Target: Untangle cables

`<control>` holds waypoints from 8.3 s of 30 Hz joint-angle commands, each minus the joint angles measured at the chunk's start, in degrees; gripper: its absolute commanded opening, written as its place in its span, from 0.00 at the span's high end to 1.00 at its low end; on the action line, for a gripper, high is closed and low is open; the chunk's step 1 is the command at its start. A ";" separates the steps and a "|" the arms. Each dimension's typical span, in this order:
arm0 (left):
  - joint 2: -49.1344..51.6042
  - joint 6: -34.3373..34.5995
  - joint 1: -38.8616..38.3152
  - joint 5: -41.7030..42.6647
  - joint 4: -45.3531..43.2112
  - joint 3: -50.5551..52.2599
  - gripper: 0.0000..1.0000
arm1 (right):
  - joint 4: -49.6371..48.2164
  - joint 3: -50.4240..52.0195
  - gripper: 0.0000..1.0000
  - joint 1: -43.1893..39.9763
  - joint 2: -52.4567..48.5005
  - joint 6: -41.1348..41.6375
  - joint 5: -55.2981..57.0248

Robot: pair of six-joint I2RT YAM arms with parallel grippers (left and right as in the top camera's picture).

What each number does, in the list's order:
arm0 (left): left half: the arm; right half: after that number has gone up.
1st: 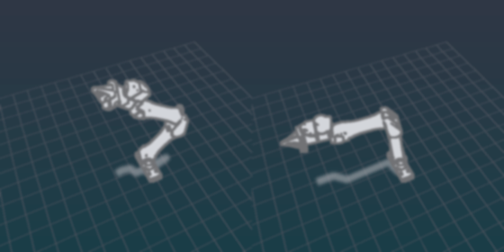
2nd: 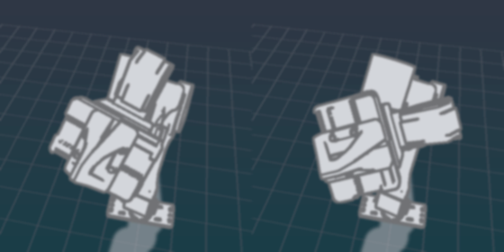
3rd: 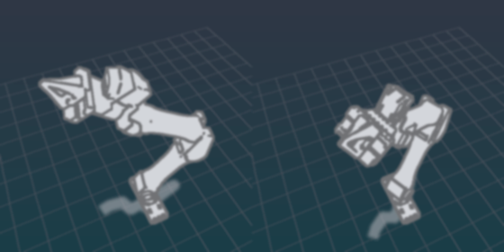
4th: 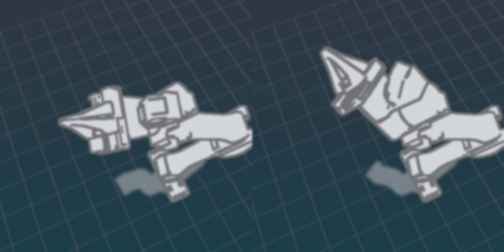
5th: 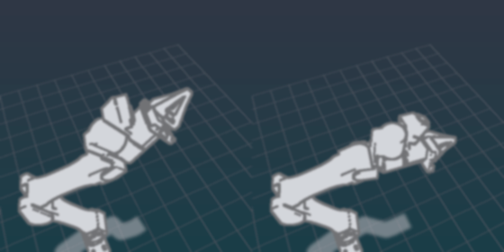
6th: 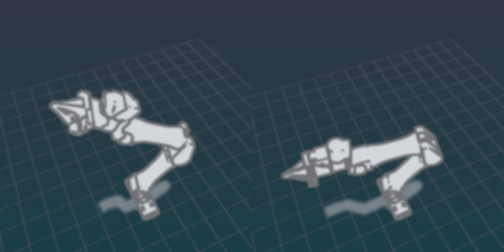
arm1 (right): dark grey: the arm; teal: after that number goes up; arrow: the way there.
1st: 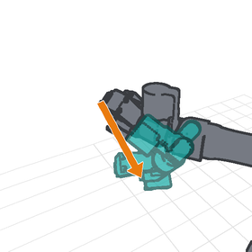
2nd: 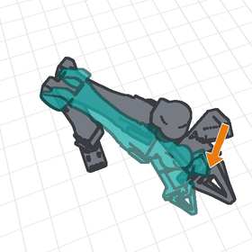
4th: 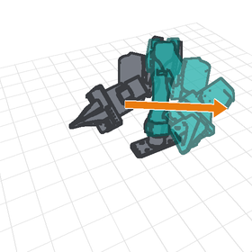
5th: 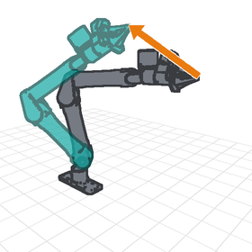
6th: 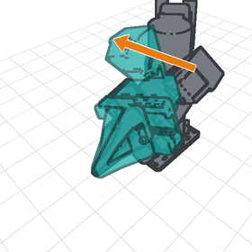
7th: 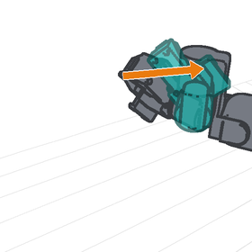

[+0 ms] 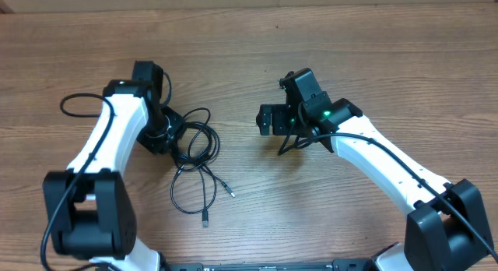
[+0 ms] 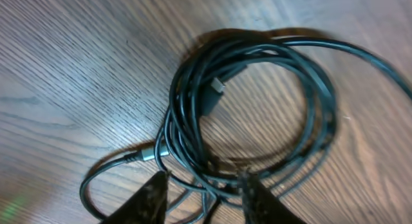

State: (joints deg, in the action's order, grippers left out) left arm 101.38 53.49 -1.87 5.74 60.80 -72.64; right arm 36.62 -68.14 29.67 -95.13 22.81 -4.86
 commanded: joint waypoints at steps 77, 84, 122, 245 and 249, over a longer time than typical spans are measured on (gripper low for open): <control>11.08 -11.34 -4.17 0.37 3.52 -12.59 0.96 | 1.62 -0.46 0.00 0.20 0.61 -0.11 -1.36; 11.08 -14.56 -4.22 4.74 6.99 -20.74 0.96 | 1.62 -0.46 0.00 0.20 0.61 -0.09 -5.68; 10.23 -17.97 -11.37 20.87 5.03 -43.21 0.96 | -11.61 -0.46 0.00 4.50 0.61 -0.28 -7.63; -12.41 -31.19 -6.88 9.33 12.55 -46.62 0.67 | -12.52 -2.64 0.96 -28.65 5.05 -1.03 -31.65; -10.93 -31.21 -7.87 9.62 13.62 -46.23 0.58 | -12.00 -2.67 0.96 -28.68 10.82 -3.82 -39.34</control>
State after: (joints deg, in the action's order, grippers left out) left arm 88.73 22.33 -8.91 15.35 73.60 -118.65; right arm 24.64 -68.69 0.84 -89.32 21.43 -34.33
